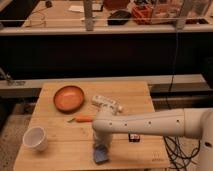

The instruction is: Wipe the white sponge on the table

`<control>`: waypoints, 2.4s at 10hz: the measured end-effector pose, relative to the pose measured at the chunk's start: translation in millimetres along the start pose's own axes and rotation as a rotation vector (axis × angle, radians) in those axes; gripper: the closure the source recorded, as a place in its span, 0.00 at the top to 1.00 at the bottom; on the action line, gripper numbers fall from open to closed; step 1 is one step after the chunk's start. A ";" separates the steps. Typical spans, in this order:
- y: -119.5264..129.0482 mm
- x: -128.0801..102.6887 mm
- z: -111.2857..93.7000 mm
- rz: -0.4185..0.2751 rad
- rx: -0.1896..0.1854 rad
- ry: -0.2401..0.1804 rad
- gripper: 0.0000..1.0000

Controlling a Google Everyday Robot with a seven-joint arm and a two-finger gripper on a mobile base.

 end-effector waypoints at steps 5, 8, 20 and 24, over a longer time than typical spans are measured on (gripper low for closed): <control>-36.0 -4.0 4.6 -0.097 0.005 0.029 0.00; -63.8 5.8 10.6 -0.155 0.008 0.045 0.00; -91.1 89.5 11.0 -0.172 0.001 0.103 0.00; -78.6 89.5 7.7 -0.139 -0.014 0.106 0.00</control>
